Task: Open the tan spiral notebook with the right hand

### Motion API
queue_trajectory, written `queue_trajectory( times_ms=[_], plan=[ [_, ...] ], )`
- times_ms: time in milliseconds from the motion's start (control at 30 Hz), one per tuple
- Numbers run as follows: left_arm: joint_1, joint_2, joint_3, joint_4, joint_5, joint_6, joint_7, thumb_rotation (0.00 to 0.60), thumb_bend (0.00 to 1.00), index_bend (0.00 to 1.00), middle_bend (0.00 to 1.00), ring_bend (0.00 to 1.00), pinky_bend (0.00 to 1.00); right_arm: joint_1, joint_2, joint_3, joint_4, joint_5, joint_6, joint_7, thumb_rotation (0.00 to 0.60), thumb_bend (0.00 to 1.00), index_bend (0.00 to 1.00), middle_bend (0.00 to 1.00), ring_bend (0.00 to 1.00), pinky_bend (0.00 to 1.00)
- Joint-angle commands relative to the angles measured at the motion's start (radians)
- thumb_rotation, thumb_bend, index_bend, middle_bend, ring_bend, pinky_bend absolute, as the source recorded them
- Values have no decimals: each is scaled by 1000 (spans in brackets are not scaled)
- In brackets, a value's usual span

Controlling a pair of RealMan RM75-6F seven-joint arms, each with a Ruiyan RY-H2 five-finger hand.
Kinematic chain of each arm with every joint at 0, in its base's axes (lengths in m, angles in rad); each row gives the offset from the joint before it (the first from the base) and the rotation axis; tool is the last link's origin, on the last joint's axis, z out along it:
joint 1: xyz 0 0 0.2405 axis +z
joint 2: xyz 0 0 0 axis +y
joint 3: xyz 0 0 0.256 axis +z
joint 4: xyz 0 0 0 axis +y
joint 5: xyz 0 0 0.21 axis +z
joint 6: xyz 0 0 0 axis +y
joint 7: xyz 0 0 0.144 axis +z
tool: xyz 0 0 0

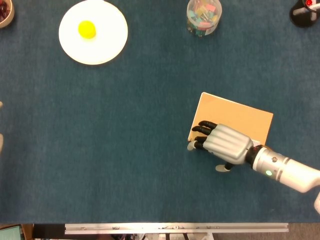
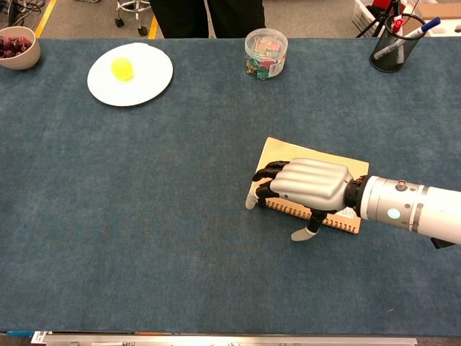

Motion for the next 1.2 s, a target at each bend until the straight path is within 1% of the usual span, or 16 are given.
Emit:
queue_trajectory(
  times_ms=[33, 400, 633, 833, 1000, 1100, 1200],
  plan=[
    [0, -1, 0, 1, 0, 0, -1, 600, 398, 202, 137, 142, 181, 6, -9, 0, 8, 14, -4, -10, 600, 118, 278, 377, 113, 119],
    [4, -4, -2, 13, -8, -1, -10, 600, 398, 202, 137, 142, 180, 20, -33, 15, 42, 84, -4, -45, 600, 118, 278, 377, 113, 119],
    [4, -5, -2, 19, -10, -3, -17, 600, 397, 202, 137, 142, 181, 13, -22, 23, 52, 122, 24, -79, 600, 118, 277, 377, 113, 119],
    [6, -5, -5, 25, -13, -2, -24, 600, 398, 202, 137, 142, 181, -5, 32, 31, 31, 166, 59, -119, 600, 118, 277, 377, 113, 119],
    [8, -5, -5, 26, -12, 2, -26, 600, 398, 202, 138, 142, 181, -16, 100, 25, -6, 142, 106, -106, 600, 116, 277, 375, 113, 119],
    [10, -4, -5, 25, -13, 5, -26, 600, 398, 202, 137, 142, 181, -33, 146, 9, -9, 117, 142, -110, 600, 113, 277, 358, 113, 119],
    [10, -5, -5, 22, -11, 5, -23, 600, 398, 202, 137, 142, 181, -55, 172, -23, 3, 79, 175, -86, 600, 66, 277, 318, 113, 119]
  ],
)
